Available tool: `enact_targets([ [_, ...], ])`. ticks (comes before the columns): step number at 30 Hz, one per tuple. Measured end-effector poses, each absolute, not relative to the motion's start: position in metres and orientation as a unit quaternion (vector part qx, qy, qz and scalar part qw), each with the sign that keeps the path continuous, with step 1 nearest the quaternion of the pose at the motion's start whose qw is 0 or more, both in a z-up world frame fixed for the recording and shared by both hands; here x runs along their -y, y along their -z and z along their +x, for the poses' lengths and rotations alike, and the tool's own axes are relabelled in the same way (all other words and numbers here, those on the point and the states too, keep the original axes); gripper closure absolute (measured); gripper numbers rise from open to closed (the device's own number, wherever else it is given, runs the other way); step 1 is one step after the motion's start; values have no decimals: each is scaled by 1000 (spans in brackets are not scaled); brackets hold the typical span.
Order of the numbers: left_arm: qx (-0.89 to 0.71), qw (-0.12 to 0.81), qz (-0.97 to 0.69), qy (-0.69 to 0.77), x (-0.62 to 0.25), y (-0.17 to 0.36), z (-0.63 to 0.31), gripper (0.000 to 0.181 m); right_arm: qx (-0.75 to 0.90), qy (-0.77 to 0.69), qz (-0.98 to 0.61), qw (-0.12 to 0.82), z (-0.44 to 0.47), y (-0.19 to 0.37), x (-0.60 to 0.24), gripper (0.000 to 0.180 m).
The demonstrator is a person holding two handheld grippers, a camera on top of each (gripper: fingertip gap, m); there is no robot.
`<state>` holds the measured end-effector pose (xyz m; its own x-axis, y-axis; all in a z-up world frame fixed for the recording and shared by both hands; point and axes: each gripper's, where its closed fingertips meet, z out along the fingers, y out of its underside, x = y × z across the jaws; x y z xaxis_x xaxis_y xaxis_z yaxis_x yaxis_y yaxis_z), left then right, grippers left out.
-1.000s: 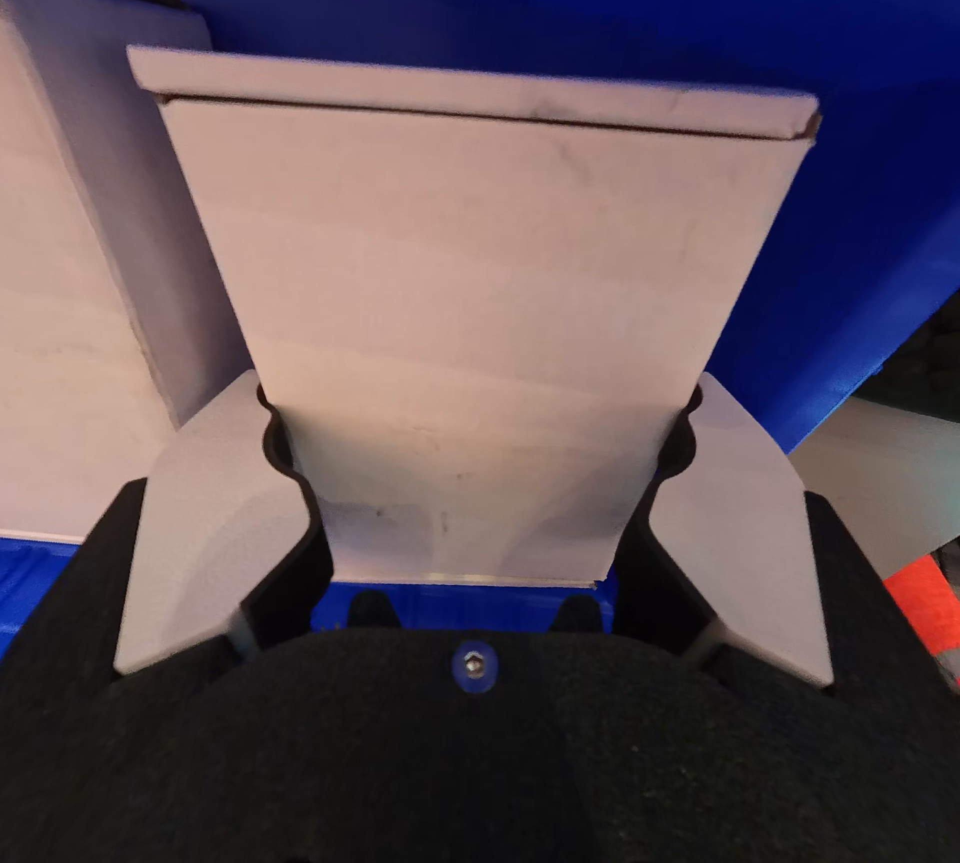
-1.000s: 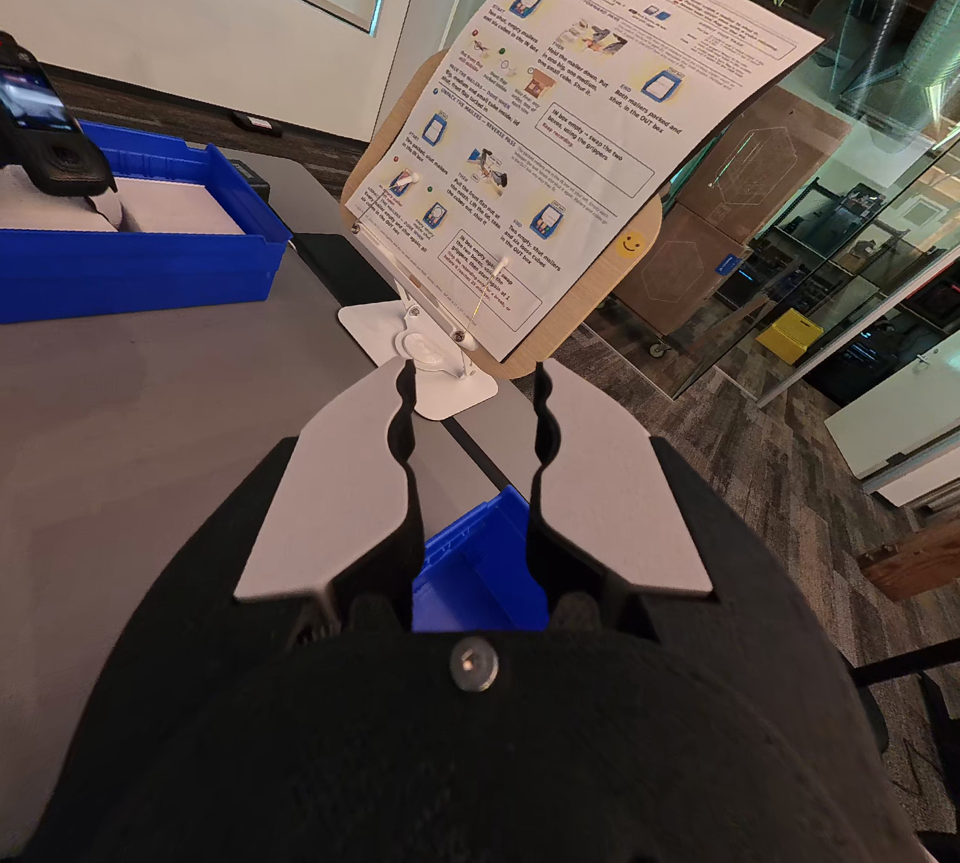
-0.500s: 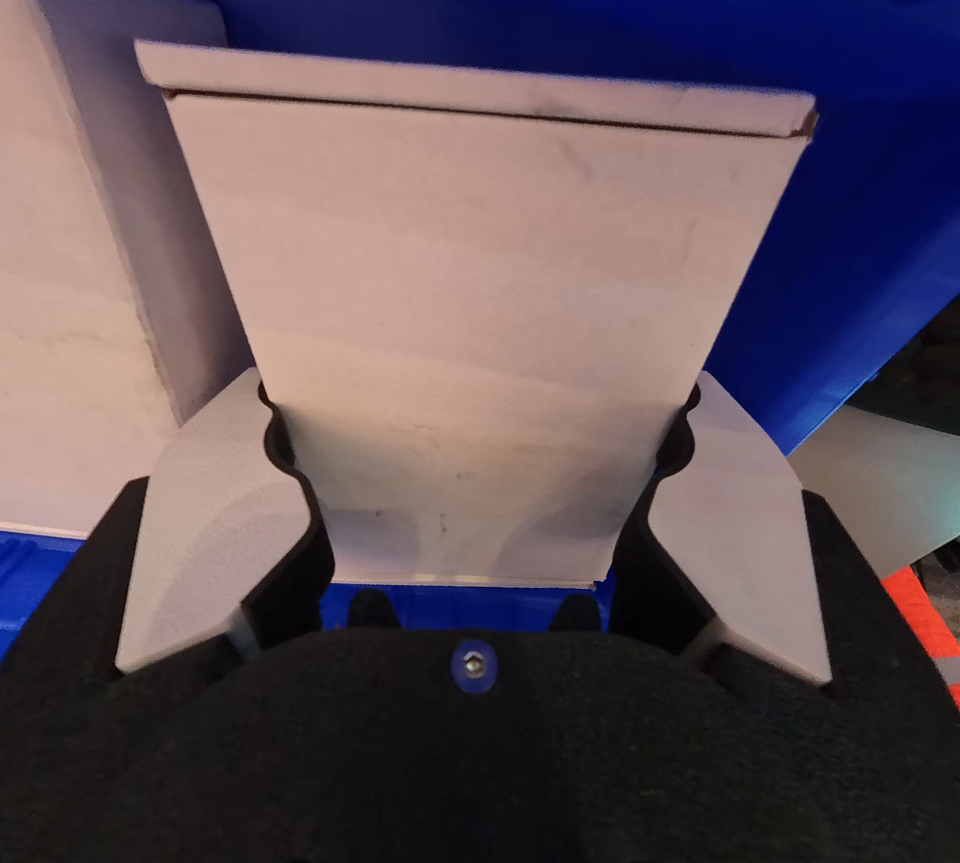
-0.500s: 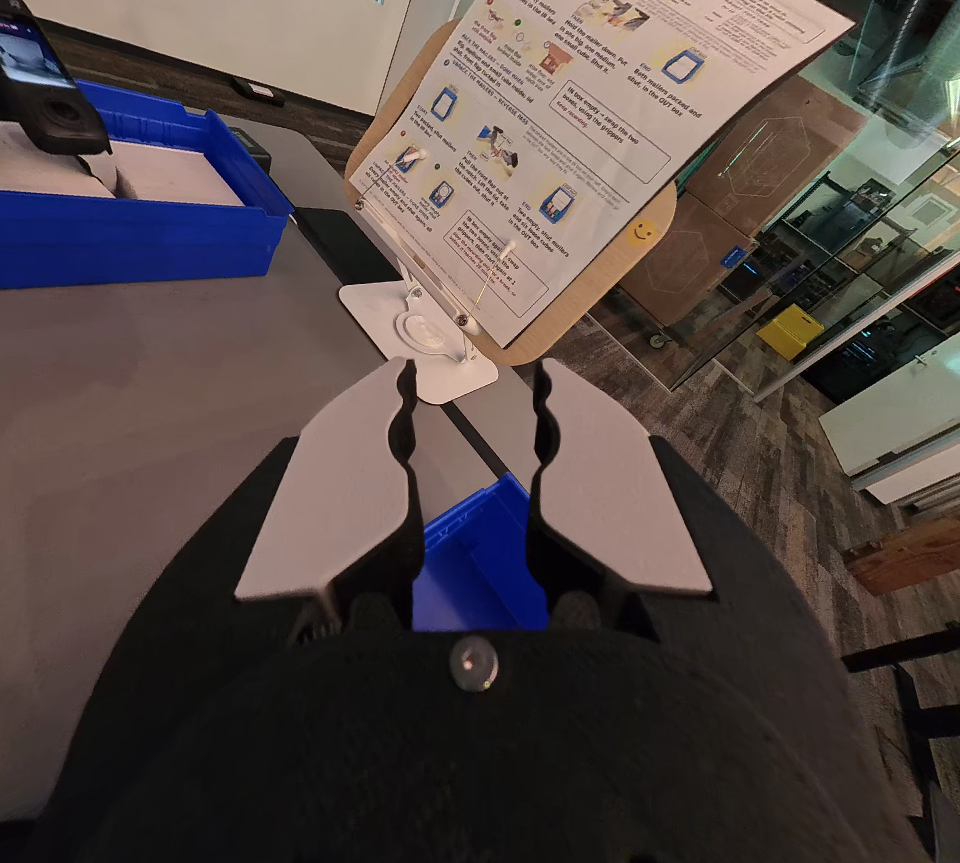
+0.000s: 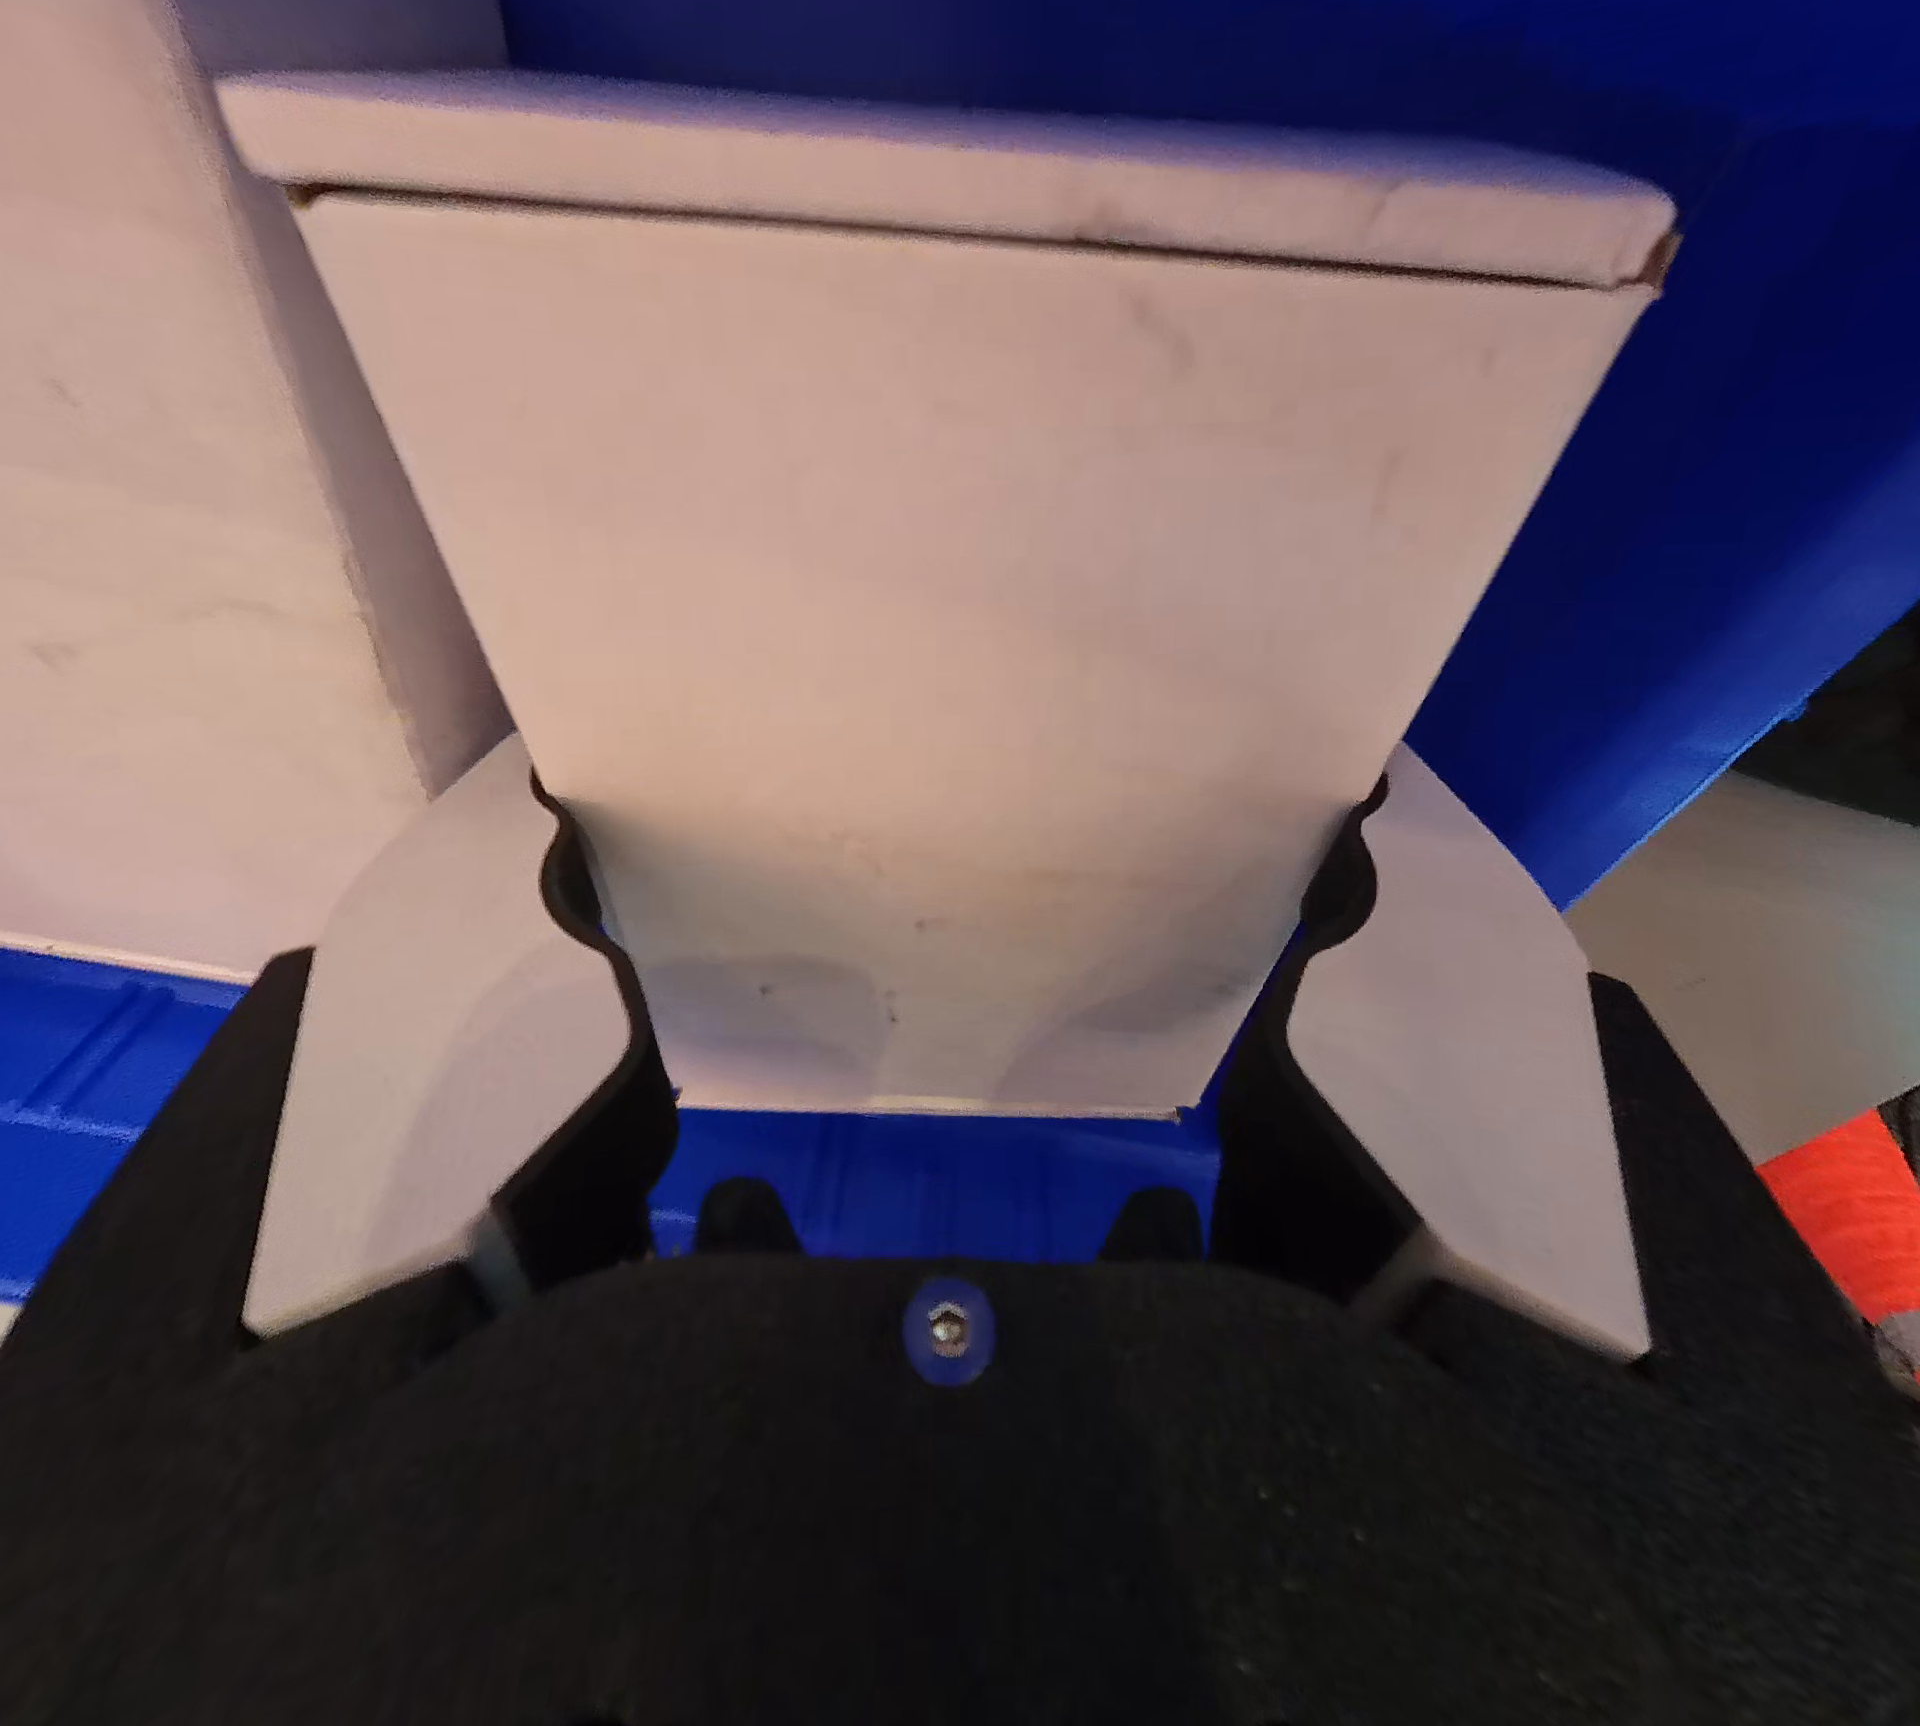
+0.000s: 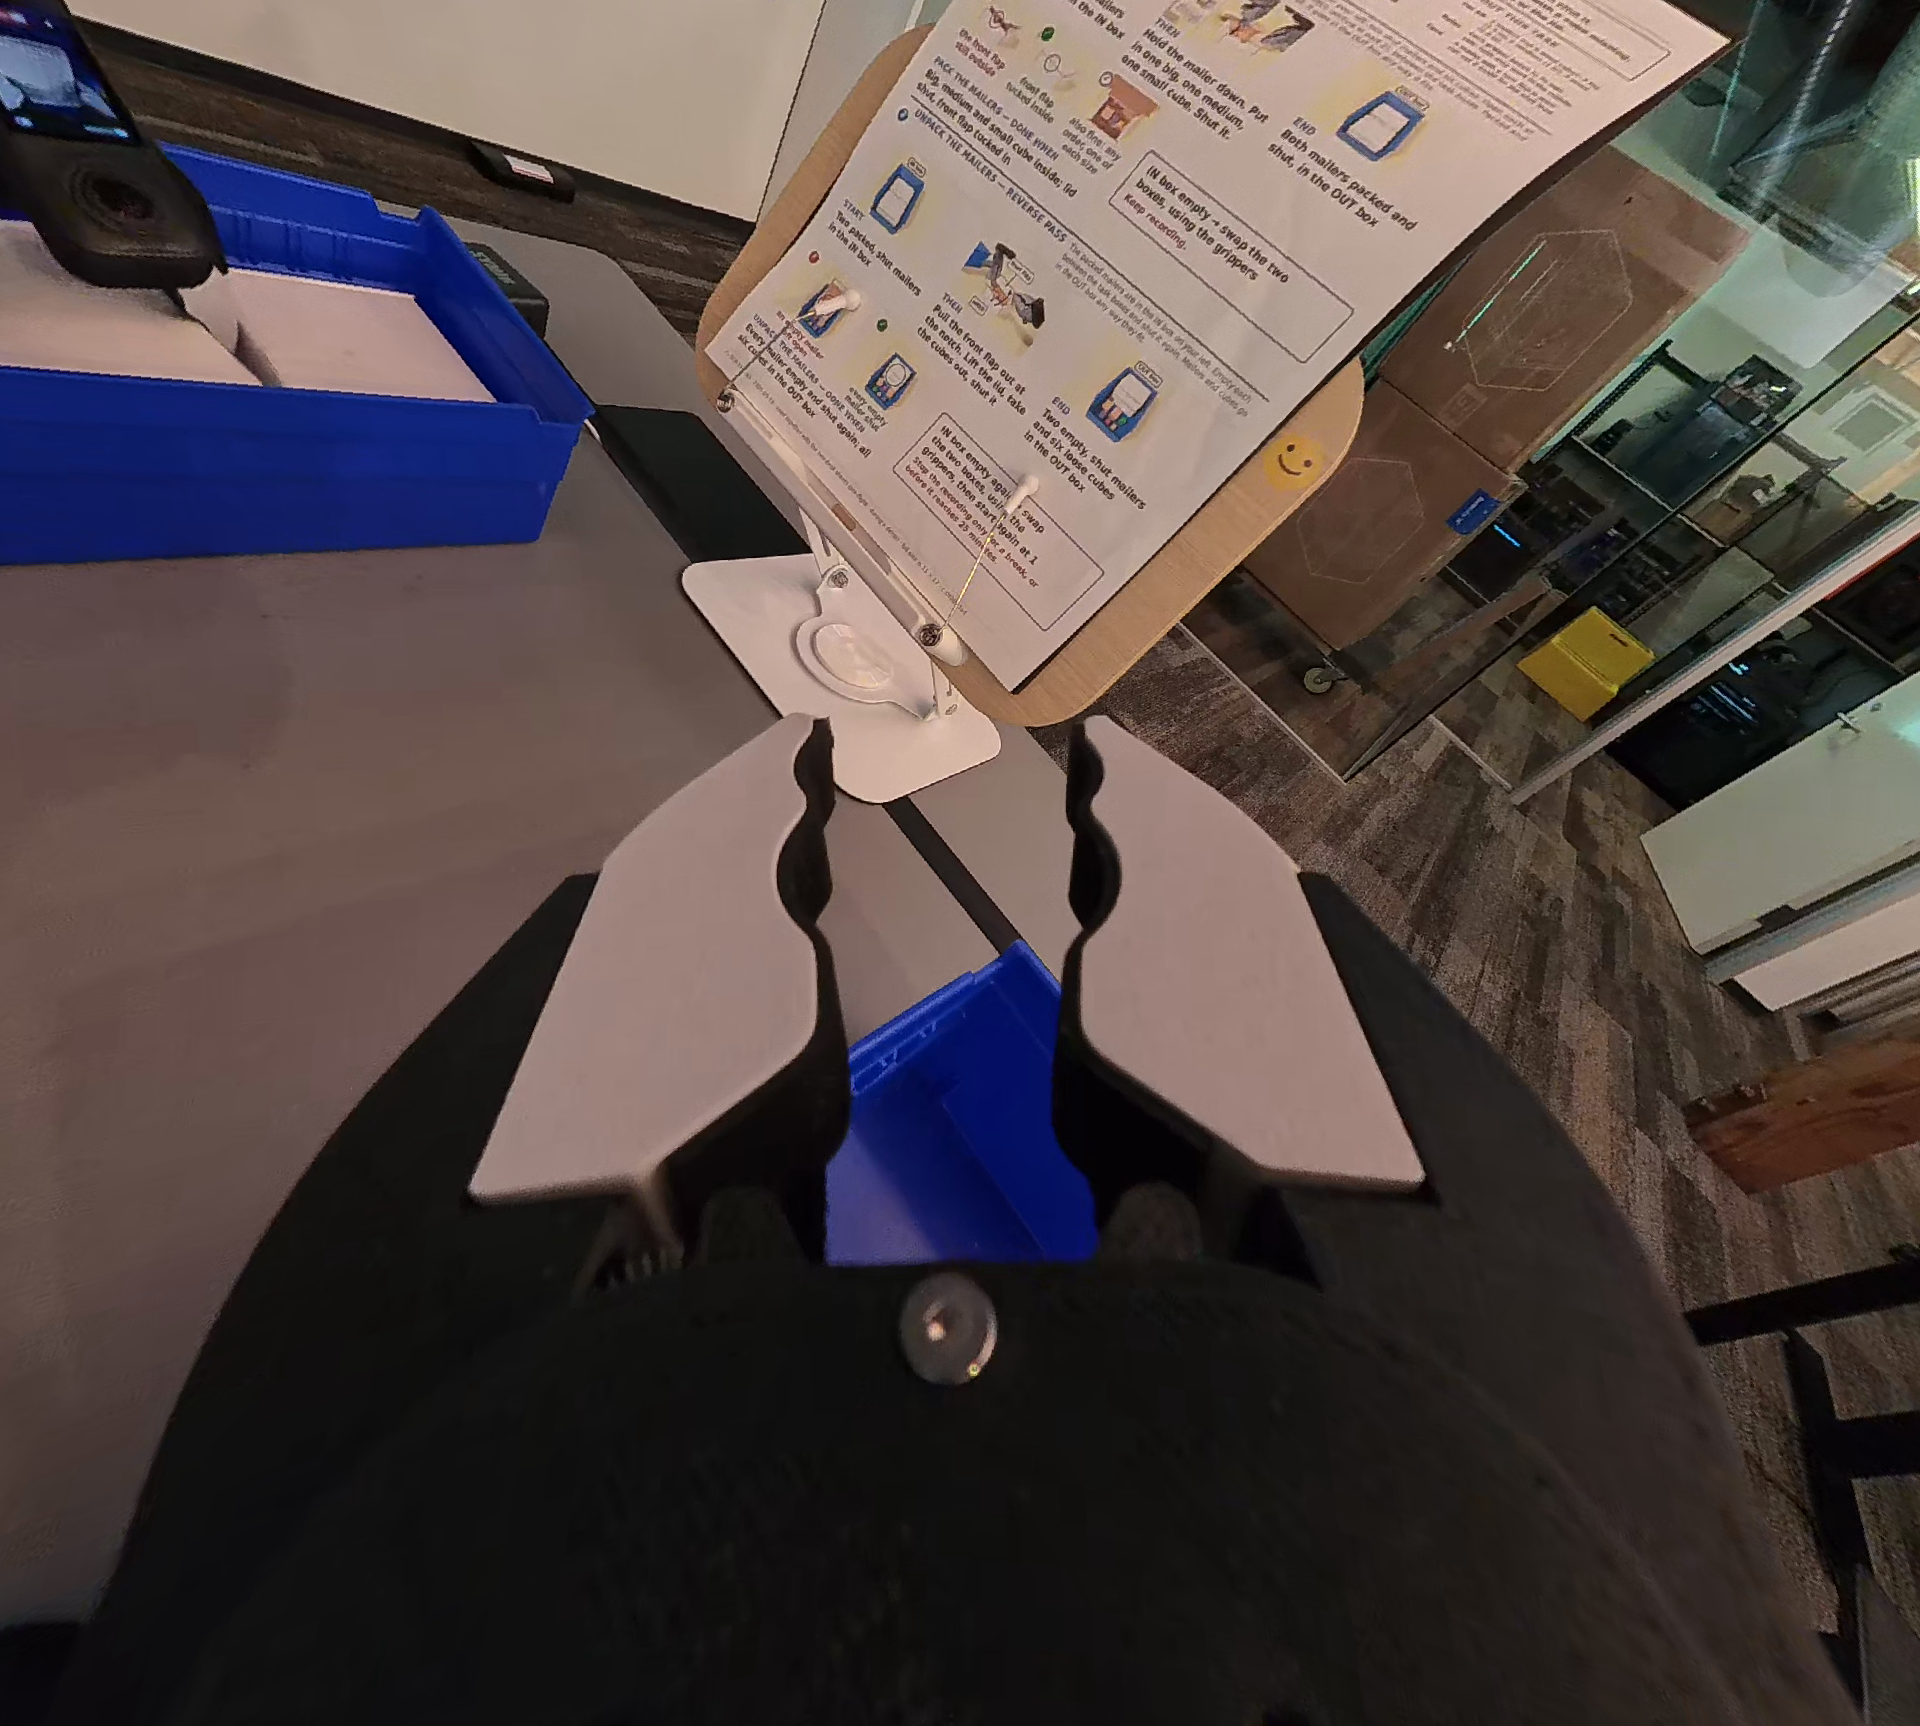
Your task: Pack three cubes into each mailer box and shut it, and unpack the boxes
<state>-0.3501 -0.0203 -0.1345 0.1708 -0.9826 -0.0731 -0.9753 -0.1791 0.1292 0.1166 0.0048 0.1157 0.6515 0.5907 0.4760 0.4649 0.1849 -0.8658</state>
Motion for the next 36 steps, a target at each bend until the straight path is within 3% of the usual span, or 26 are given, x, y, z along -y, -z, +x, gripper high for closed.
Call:
enact_targets([
  [36,596,32,801,43,29,141,-369,43,437,-30,-647,624,112,-103,-6,136],
])
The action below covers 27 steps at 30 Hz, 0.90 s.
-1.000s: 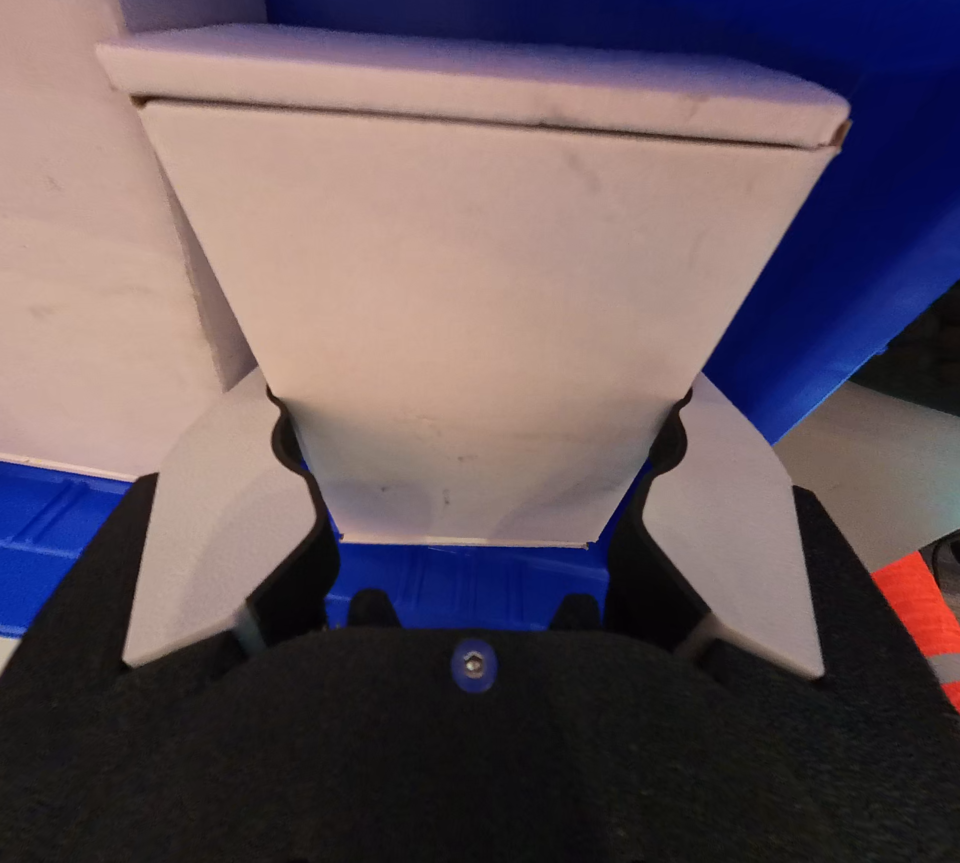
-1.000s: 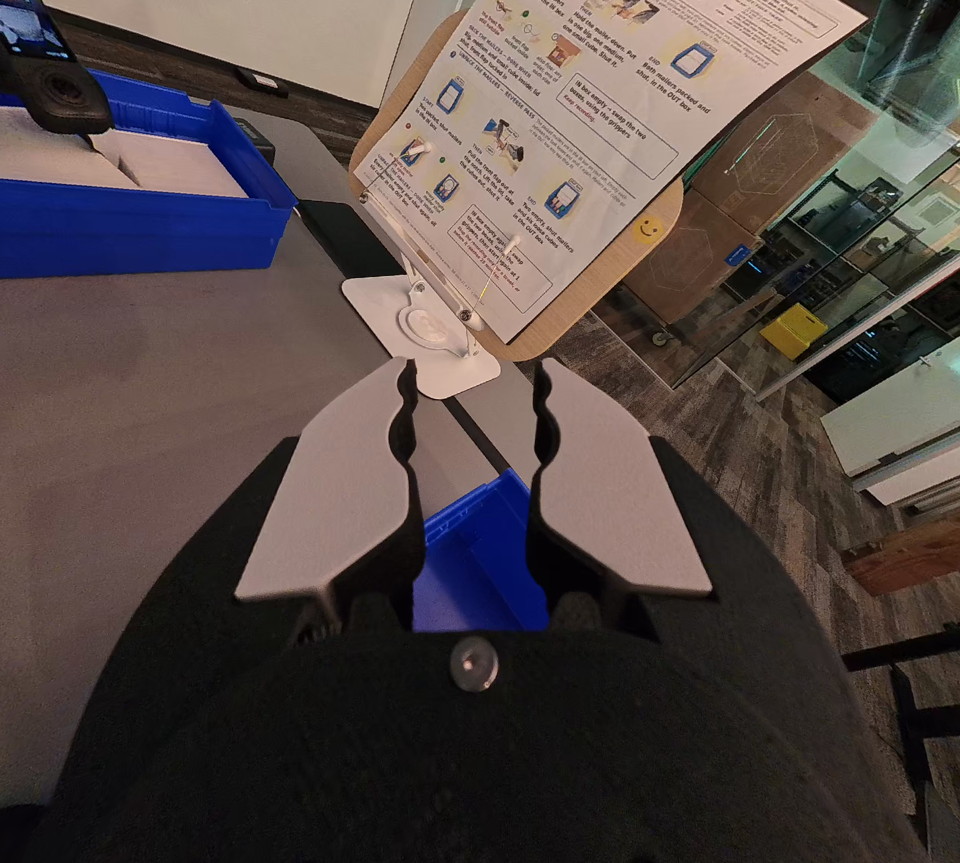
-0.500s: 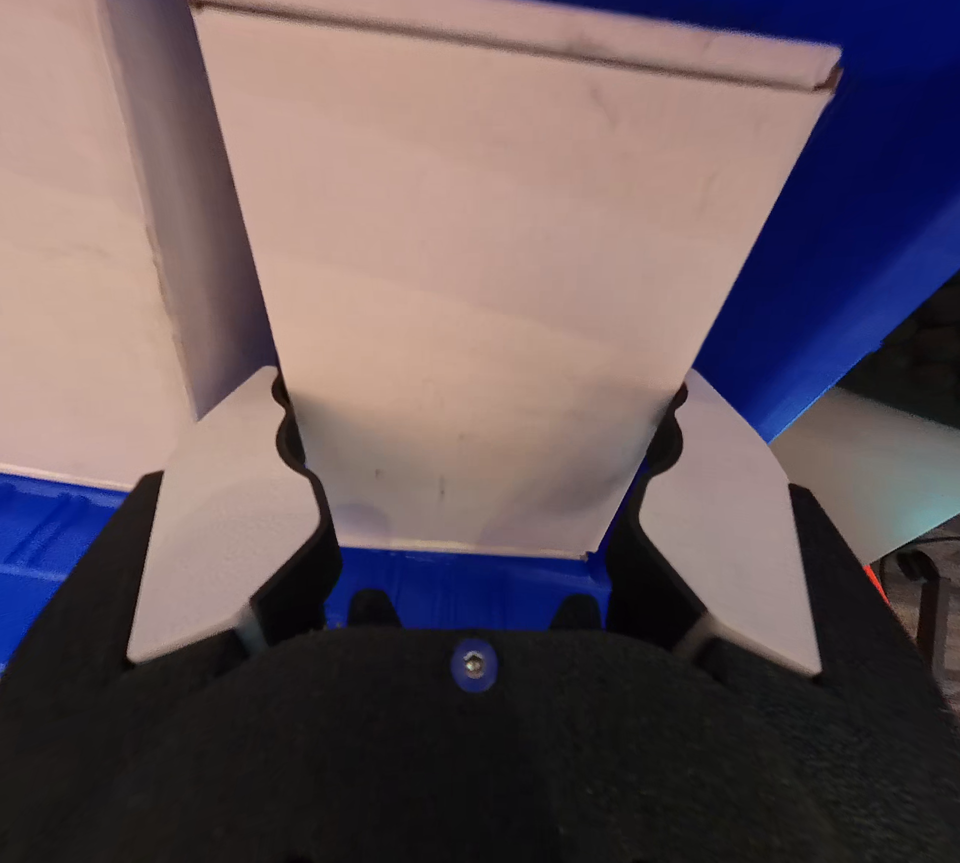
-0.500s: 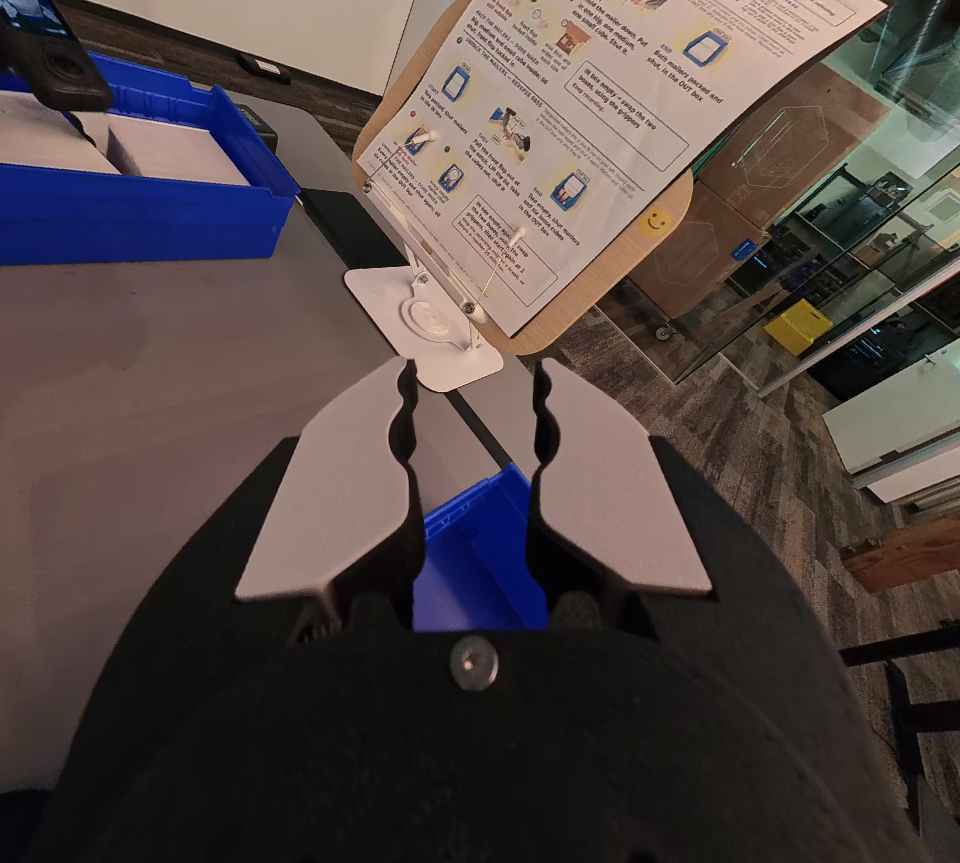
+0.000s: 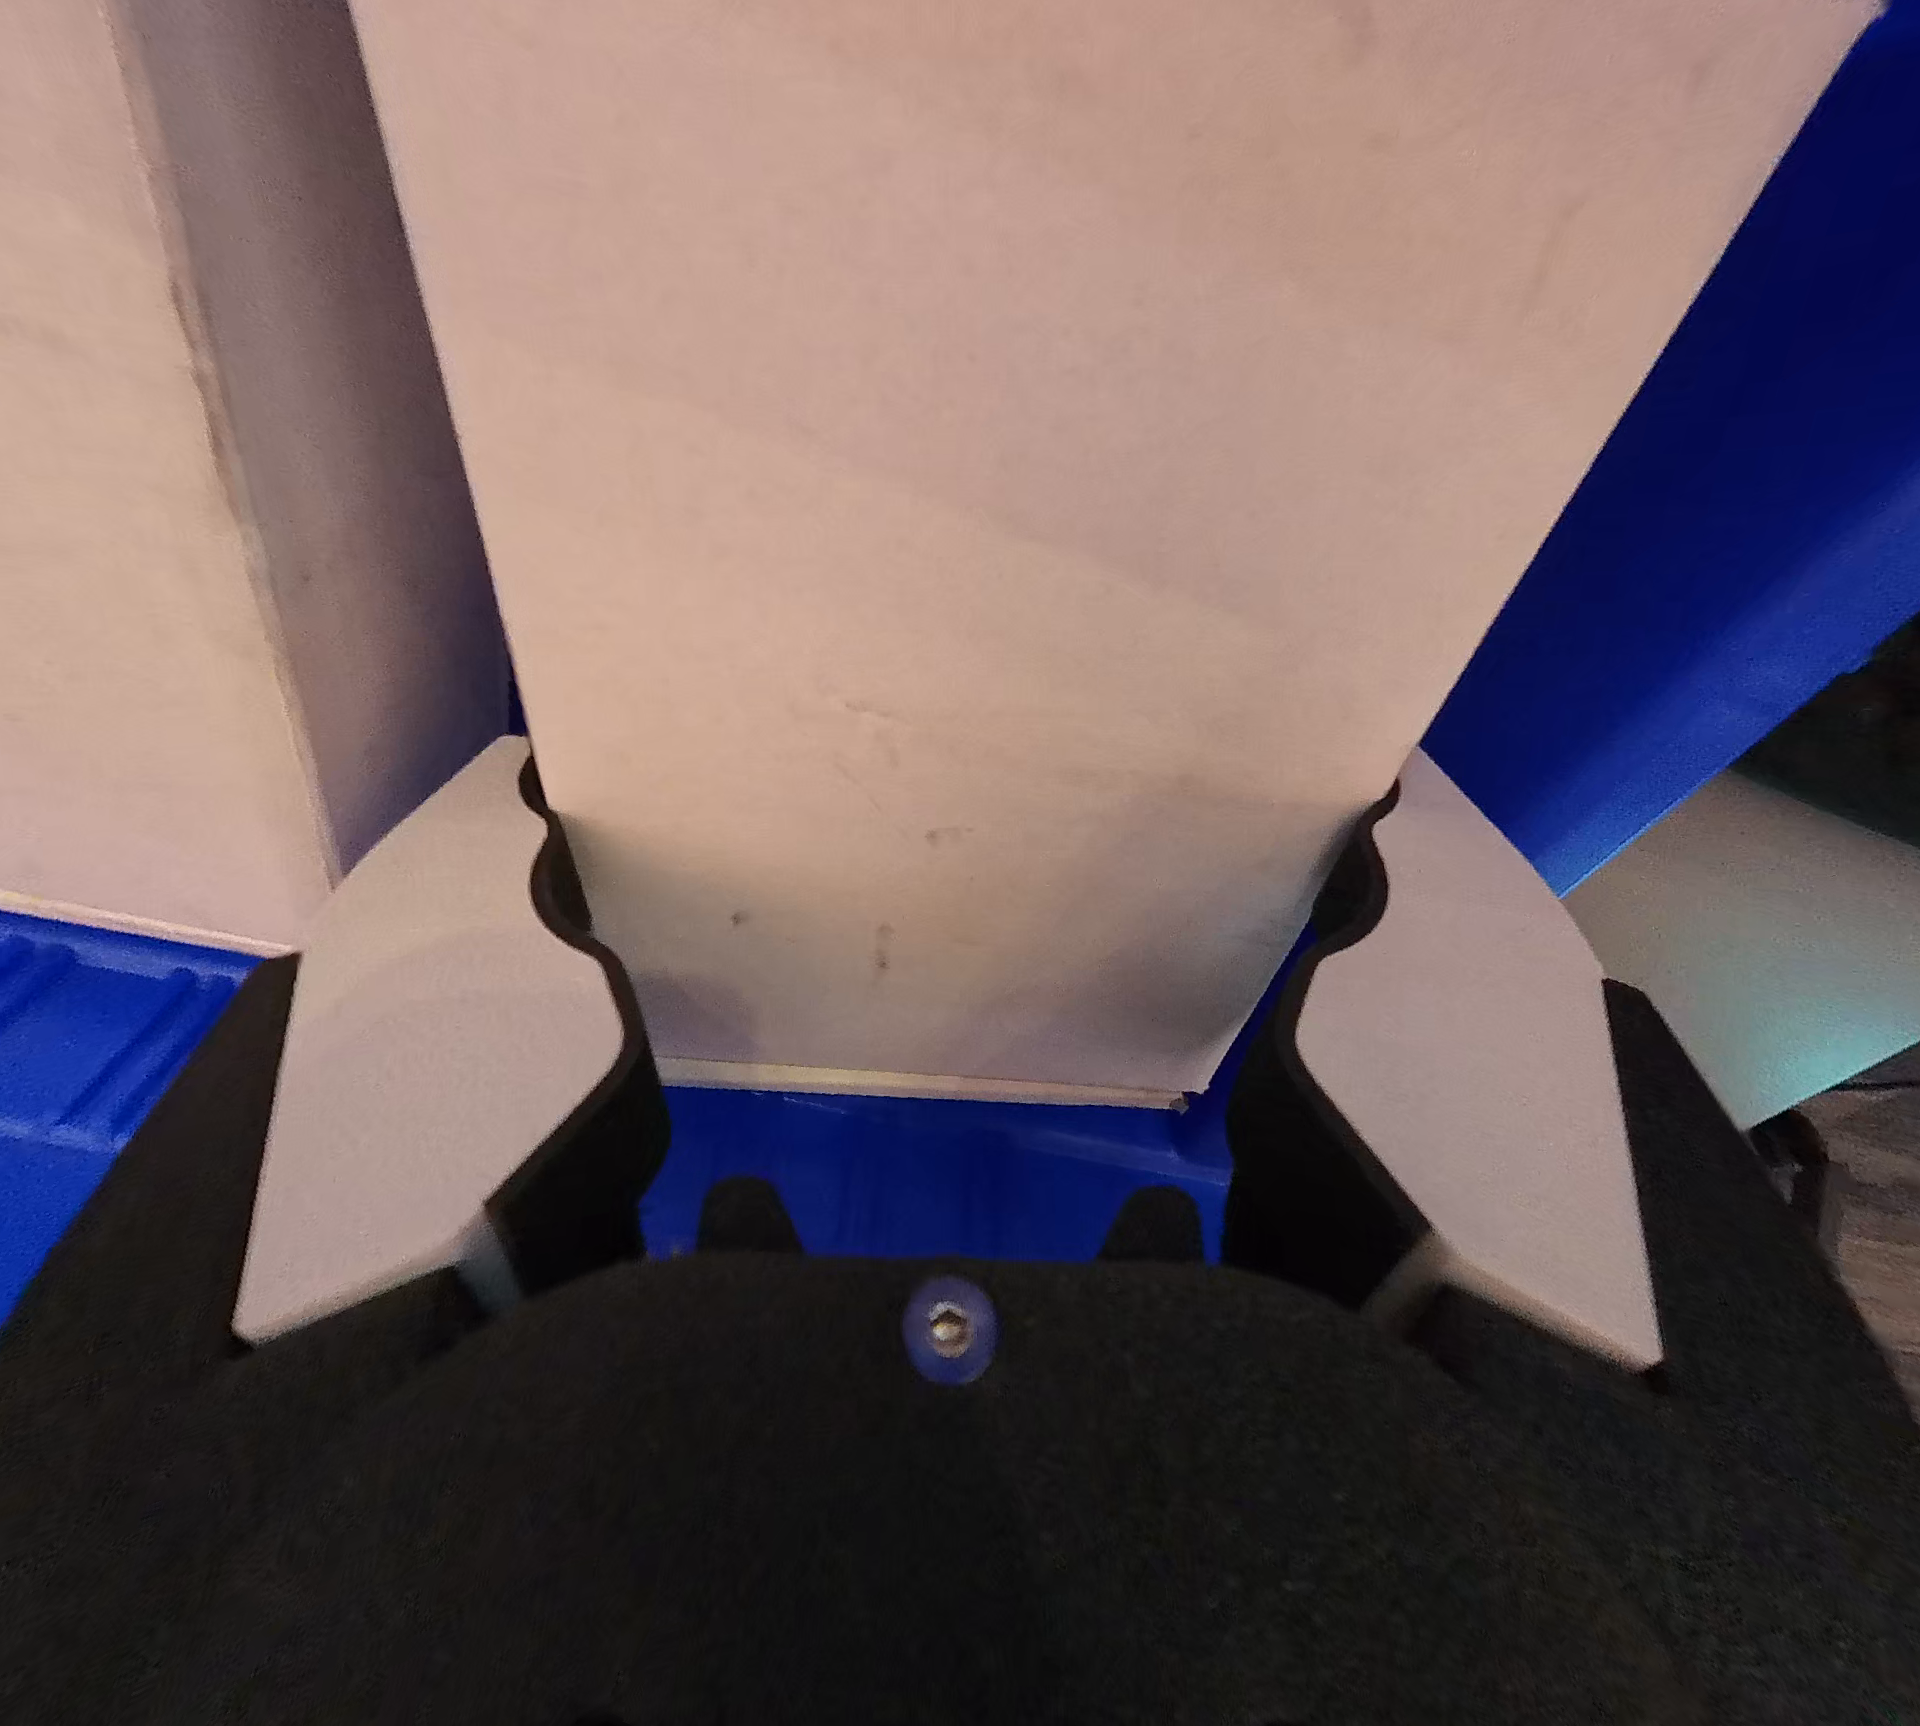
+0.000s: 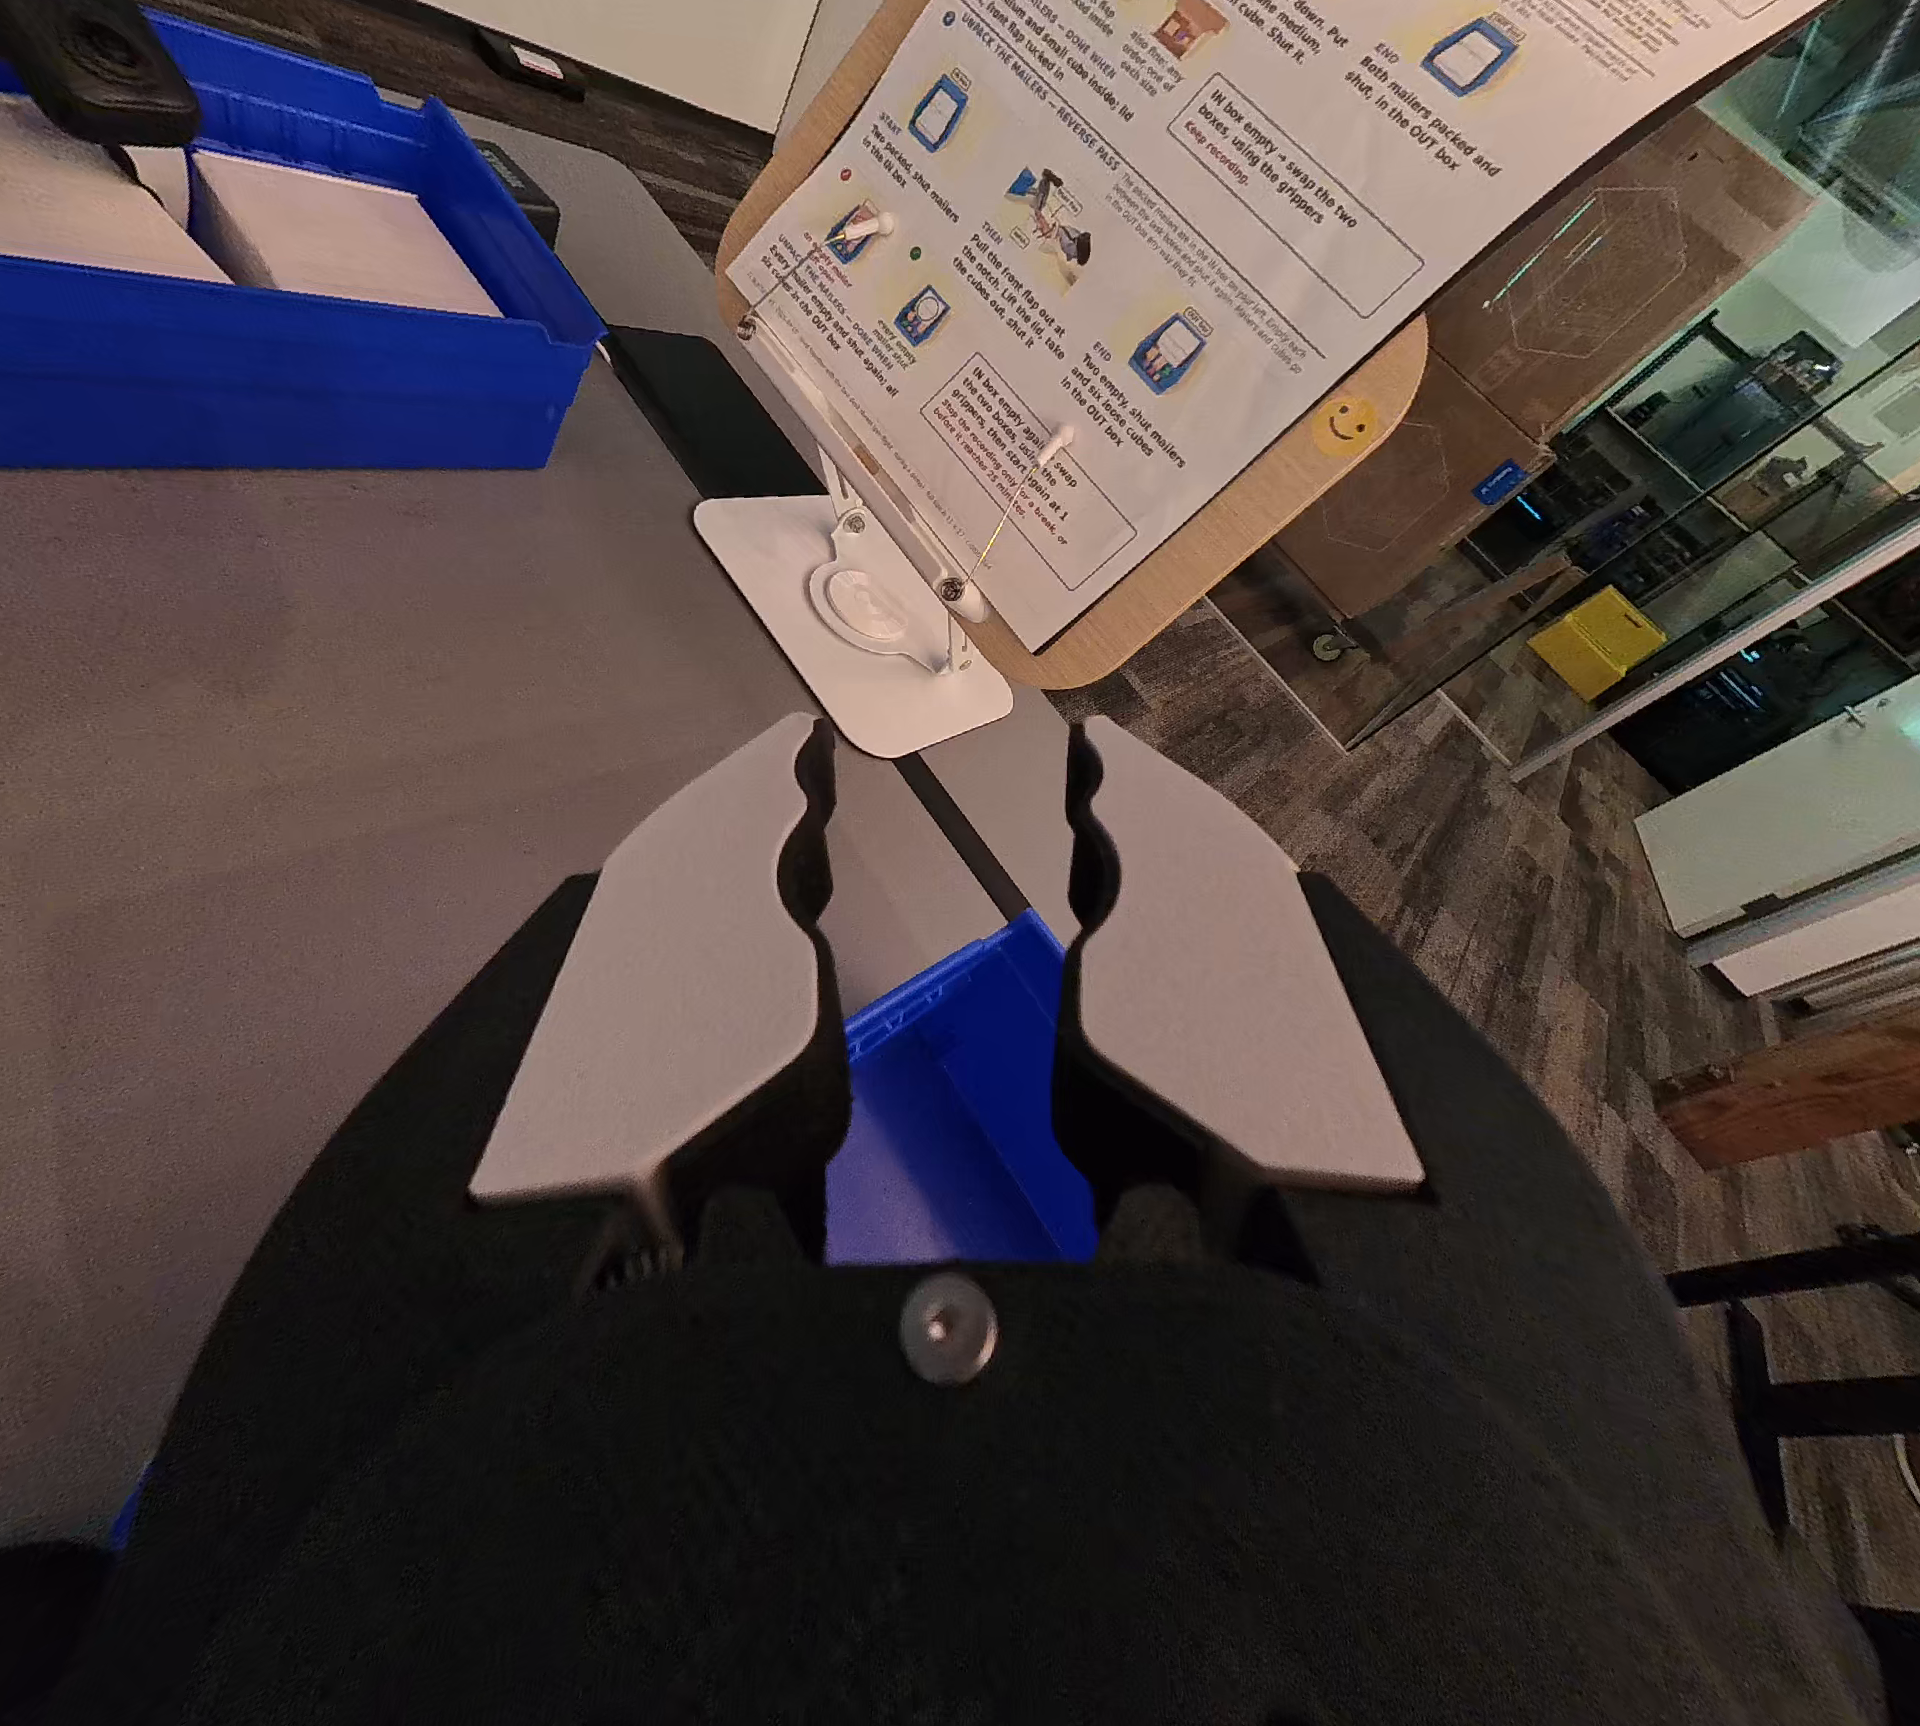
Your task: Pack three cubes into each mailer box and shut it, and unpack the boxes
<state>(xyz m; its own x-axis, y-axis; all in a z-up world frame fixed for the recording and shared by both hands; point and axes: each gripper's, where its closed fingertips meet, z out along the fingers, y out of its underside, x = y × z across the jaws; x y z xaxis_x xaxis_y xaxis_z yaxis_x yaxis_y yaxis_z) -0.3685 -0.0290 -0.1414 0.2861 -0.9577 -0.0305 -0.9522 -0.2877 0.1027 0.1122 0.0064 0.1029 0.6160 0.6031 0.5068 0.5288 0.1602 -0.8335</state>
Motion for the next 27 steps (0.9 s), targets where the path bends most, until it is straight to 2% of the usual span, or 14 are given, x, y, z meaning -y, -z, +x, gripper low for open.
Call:
enact_targets([
  [27,621,32,774,120,23,116,-375,47,448,-27,-650,613,112,-98,-6,136],
])
